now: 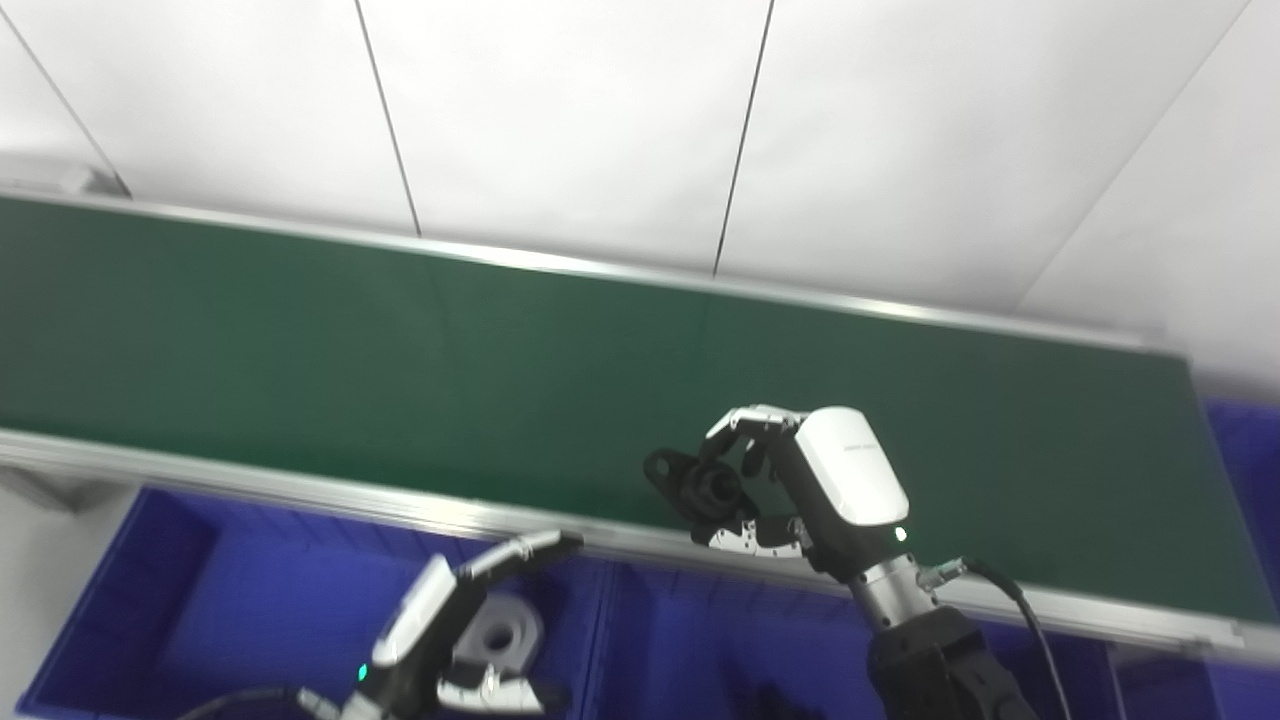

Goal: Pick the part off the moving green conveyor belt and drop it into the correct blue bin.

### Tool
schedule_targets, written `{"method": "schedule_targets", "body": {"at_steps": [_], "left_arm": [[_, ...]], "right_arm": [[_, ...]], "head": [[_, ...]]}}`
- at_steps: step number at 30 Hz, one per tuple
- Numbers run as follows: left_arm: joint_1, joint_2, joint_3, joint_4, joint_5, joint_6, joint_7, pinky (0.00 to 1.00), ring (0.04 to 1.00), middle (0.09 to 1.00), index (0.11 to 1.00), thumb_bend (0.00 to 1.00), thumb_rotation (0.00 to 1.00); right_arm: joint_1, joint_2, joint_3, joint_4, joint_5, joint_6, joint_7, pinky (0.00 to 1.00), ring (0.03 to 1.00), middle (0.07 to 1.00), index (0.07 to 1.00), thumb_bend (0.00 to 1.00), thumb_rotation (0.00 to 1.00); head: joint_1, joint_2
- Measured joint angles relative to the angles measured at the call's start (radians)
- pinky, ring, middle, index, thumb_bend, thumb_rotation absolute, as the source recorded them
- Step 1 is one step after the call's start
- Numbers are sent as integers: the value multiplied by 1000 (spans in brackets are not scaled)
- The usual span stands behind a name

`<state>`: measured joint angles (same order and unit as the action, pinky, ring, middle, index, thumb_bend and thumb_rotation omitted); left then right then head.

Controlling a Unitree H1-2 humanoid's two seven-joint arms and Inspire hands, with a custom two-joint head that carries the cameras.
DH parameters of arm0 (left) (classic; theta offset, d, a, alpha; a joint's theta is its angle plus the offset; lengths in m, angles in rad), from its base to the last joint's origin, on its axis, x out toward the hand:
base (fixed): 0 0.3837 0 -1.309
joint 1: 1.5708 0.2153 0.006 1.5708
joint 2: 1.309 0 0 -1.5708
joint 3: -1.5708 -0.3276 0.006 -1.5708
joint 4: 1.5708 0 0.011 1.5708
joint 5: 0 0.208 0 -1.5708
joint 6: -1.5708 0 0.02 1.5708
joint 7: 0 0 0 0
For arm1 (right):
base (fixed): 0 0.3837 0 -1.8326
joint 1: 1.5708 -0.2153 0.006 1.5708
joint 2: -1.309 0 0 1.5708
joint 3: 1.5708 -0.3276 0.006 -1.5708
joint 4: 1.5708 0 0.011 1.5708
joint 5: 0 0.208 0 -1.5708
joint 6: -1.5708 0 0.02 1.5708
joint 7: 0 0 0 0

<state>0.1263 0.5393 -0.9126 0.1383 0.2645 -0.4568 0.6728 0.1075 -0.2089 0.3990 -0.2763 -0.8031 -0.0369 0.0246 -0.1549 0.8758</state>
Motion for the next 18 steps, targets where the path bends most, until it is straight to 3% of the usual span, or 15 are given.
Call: {"method": "schedule_targets", "body": {"at_steps": [3,6,8,10,15,18], "left_arm": [[4,9,3,-26,-1,0,-3,719,773,801,800,733,682],[9,11,16,-44,-15,0,-17,719,771,799,798,746,690],[16,16,29,-62,-20,0,-32,718,769,797,799,739,683],[19,21,43,-68,-35,0,-54,714,766,795,798,737,679],[31,31,92,-91,-58,0,-98,693,746,781,788,748,684],[35,31,117,-93,-58,0,-107,681,739,776,781,749,683]], "right_arm": [[65,2,-9,-55,2,1,19,213,441,538,458,509,0],[139,0,-21,-107,14,1,44,246,449,530,453,514,0],[184,1,-23,-123,14,2,58,295,414,546,471,511,0],[220,1,-23,-142,13,3,78,272,440,531,457,514,0],[298,0,-24,-175,11,2,97,338,410,553,467,511,0],[326,-2,-23,-165,8,2,96,295,437,533,459,514,0]], "head": [[-15,15],[-25,25],[-46,54],[-51,61],[-69,84],[-83,104]]}}
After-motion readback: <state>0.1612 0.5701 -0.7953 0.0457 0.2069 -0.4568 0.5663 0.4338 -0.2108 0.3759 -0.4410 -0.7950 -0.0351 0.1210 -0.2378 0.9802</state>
